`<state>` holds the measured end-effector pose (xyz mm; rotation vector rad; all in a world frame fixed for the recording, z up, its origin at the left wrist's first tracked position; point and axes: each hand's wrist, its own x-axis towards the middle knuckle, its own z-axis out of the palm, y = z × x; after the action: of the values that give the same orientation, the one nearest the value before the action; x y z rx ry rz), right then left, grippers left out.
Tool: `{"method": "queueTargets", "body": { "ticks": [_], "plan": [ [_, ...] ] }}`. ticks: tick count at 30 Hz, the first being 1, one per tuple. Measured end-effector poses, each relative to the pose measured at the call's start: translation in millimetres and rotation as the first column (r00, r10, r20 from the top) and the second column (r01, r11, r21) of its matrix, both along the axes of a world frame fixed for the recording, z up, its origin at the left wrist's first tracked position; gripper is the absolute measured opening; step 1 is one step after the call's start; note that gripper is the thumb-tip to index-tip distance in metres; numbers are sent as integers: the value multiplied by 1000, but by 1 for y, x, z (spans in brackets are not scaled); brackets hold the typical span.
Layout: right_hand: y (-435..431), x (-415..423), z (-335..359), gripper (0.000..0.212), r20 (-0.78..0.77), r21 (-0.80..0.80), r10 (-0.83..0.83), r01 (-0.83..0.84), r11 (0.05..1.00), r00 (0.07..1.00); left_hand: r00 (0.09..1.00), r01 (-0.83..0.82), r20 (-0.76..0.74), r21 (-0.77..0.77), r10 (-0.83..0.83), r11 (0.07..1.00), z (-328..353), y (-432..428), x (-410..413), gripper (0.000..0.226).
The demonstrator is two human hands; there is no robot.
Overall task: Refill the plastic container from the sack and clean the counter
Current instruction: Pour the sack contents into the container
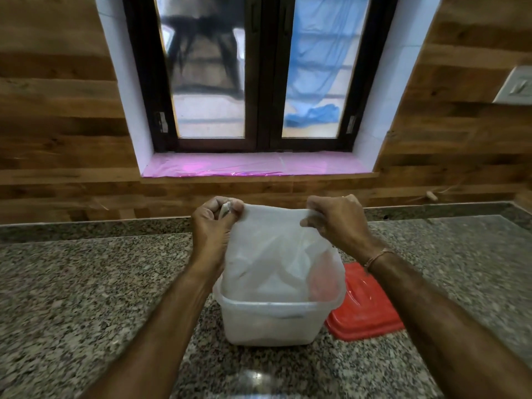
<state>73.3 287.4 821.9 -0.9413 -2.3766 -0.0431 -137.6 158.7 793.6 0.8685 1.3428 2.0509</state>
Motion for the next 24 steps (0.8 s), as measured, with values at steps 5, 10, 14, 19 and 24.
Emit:
{"method": "queueTargets", "body": {
  "ticks": [5, 10, 14, 19, 24],
  "plan": [
    [5, -8, -6, 32, -119, 56, 38, -32, 998, 992, 996, 87, 9, -178, -87, 980, -24, -10, 0, 18],
    [35, 5, 16, 55, 239, -235, 139, -82, 969, 961, 993, -17, 113, -154, 34, 988, -39, -12, 0, 6],
    [65, 20, 12, 31, 202, -196, 158, -118, 973, 967, 997, -52, 58, -131, 60, 990, -38, -7, 5, 4],
    [68, 19, 9, 41, -95, -39, 204, -208, 977, 974, 972, -192, 106, -168, 212, 967, -46, 0, 0, 6],
    [108, 48, -13, 44, -548, -692, 116, -527, 493, 828, 956, -185, 205, -130, 209, 974, -41, -5, -4, 6]
  ]
}}
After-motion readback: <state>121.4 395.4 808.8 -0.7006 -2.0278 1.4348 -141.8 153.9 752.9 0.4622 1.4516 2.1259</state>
